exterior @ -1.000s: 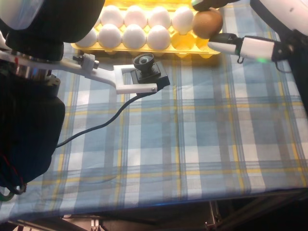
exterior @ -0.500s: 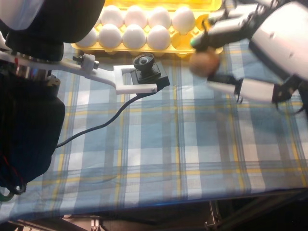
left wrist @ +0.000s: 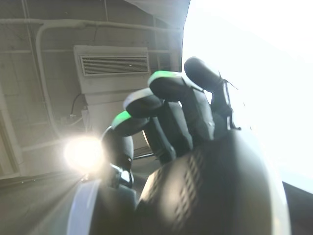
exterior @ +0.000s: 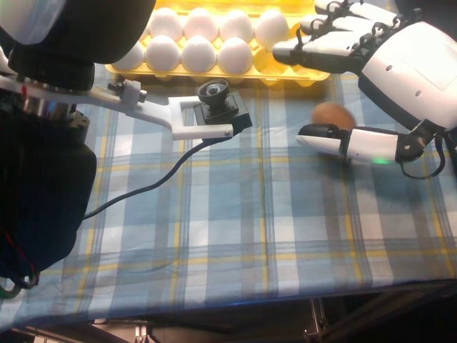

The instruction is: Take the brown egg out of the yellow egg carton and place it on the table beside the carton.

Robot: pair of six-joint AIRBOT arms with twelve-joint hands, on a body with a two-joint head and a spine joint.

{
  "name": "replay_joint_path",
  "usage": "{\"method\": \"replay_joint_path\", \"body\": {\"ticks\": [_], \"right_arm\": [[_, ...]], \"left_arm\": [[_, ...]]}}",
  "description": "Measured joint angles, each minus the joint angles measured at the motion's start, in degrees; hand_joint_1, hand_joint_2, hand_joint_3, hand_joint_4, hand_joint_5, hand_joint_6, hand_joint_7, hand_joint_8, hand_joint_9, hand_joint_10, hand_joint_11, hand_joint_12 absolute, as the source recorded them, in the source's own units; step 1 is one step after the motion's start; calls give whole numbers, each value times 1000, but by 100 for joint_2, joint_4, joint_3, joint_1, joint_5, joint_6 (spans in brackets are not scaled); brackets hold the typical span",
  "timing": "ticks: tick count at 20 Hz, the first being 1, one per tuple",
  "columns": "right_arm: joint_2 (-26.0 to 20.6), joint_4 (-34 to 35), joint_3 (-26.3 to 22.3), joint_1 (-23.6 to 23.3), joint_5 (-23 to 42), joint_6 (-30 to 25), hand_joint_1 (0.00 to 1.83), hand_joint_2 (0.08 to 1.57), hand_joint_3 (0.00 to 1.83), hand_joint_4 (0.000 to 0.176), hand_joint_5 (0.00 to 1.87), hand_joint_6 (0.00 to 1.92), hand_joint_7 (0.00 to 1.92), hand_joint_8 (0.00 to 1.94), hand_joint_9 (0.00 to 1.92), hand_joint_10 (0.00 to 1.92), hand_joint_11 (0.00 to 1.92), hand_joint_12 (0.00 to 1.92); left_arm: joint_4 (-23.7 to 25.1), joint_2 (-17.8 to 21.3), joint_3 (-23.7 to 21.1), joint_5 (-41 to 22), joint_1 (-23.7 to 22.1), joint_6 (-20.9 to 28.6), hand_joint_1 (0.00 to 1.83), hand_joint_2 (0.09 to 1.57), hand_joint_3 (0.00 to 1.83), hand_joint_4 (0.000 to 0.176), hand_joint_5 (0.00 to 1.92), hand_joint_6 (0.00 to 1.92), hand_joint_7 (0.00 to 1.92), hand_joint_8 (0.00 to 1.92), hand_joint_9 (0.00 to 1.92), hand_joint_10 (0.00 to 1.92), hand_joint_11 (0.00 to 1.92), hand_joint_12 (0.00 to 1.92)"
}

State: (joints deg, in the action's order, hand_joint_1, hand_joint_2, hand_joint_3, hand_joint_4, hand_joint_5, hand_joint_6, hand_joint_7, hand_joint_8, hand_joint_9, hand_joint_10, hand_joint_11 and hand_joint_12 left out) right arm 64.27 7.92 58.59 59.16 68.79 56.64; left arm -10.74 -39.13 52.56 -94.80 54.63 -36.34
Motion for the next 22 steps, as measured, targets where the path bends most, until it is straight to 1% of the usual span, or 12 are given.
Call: {"method": "replay_joint_path", "body": {"ticks": [2,4,6,7,9,10,13,14,16,17,18,22], "right_arm": [[-2,125,-24,2,138,2,647,937,0,0,348,0,430,0,241,0,179,0],[-59,192,-72,2,223,9,437,920,0,0,192,0,265,0,75,0,73,0],[-199,238,-142,44,444,22,48,926,0,0,38,0,83,0,2,0,2,0],[-251,256,-177,114,529,24,9,902,0,0,7,0,22,0,0,0,0,0],[-339,374,-297,299,767,63,0,887,0,4,0,0,0,0,0,0,0,0],[-365,546,-367,461,966,90,0,896,0,14,0,0,0,0,0,0,0,0],[-446,981,-501,809,1475,101,0,860,0,28,0,0,0,0,0,0,0,0],[-472,1176,-564,970,1674,105,0,867,0,21,0,0,0,0,0,0,0,0],[-476,1453,-656,1213,2015,101,0,860,0,37,0,0,0,0,0,0,0,0],[-476,1532,-688,1292,2103,105,0,871,0,29,0,0,0,0,0,0,0,0],[-474,1617,-732,1384,2203,101,0,869,0,29,0,0,0,0,0,0,0,0],[-372,2048,-848,1609,2470,105,0,862,0,20,0,0,0,0,0,0,0,0]], "left_arm": [[4,0,0,0,0,0,332,1461,2,0,880,1921,844,1921,542,1921,148,1881],[4,0,0,2,0,0,333,1472,4,0,896,1921,877,1921,550,1921,145,1871],[7,0,0,2,0,0,332,1468,1,0,888,1921,880,1921,589,1921,141,1899],[2,0,0,-2,0,-2,311,1467,1,0,896,1921,888,1921,597,1921,138,1891],[0,0,0,0,0,0,313,1471,1,0,893,1921,872,1921,557,1921,105,1903],[9,0,0,0,0,0,316,1464,0,0,897,1921,872,1921,559,1921,111,1900],[-2,0,0,-2,0,0,362,1456,0,0,865,1921,860,1921,548,1921,139,1909],[-2,0,0,0,0,0,333,1462,1,0,856,1921,865,1921,548,1921,140,1887],[2,0,0,-2,0,0,300,1465,2,0,842,1921,844,1921,541,1921,153,1871],[2,0,0,2,0,0,265,1479,6,0,855,1921,835,1921,539,1921,157,1866],[2,0,0,2,0,0,224,1495,8,0,823,1921,817,1921,515,1921,121,1888],[-7,0,0,0,0,0,286,1476,0,0,871,1921,841,1921,545,1921,90,1897]]}}
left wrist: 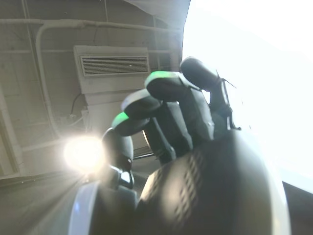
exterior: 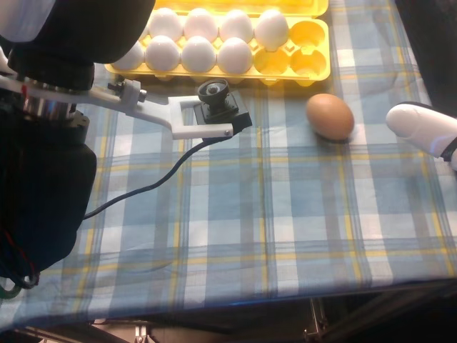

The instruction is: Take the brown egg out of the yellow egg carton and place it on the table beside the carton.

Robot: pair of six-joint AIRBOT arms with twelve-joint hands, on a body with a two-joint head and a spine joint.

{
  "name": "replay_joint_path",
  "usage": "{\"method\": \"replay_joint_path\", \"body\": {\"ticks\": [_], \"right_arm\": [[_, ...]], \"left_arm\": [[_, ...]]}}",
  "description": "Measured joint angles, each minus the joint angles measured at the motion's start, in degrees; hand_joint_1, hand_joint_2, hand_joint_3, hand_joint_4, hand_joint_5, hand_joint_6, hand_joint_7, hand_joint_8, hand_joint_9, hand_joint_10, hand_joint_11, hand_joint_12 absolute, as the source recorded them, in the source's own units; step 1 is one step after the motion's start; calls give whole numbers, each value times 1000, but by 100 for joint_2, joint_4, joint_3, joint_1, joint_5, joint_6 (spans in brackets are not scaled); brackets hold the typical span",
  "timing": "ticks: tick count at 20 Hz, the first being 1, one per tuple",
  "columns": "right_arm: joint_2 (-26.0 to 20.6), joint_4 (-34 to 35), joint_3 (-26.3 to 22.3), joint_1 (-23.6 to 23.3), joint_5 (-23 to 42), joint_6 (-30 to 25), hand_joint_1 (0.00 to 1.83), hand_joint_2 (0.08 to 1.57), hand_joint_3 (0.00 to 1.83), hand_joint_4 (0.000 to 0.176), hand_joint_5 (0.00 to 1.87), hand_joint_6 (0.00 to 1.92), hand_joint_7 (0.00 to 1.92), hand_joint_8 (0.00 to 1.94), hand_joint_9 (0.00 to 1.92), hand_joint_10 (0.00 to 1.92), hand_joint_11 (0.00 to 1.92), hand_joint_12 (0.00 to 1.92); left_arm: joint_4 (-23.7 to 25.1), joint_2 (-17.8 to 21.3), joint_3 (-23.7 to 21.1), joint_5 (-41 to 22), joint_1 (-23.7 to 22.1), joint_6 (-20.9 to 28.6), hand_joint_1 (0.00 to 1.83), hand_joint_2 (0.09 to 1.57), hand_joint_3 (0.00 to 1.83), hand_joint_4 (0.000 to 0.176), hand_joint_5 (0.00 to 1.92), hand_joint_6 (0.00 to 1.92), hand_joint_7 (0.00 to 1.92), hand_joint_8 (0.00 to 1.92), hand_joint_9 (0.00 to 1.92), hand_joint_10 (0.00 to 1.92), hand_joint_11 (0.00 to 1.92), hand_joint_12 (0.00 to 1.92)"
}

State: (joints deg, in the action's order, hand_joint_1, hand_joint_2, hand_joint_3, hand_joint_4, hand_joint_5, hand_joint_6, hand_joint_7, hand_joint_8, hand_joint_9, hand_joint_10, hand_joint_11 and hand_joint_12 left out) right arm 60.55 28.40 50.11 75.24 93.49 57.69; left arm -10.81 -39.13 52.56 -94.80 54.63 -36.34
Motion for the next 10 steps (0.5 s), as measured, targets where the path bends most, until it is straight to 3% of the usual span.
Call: {"method": "replay_joint_path", "body": {"ticks": [2,6,10], "right_arm": [[61,74,0,0,20,0,0,854,0,21,0,0,0,0,0,0,0,0],[223,35,2,0,13,-2,0,845,0,29,0,0,0,0,0,0,0,0],[243,79,20,0,20,-50,0,833,0,48,0,0,0,0,0,0,0,0]], "left_arm": [[11,0,0,0,0,0,260,1490,3,0,868,1921,886,1921,578,1921,104,1867],[4,0,0,0,0,0,398,1457,0,0,854,1921,873,1921,618,1921,129,1906],[4,-7,0,2,0,0,277,1475,3,0,945,1921,914,1921,587,1921,100,1825]]}}
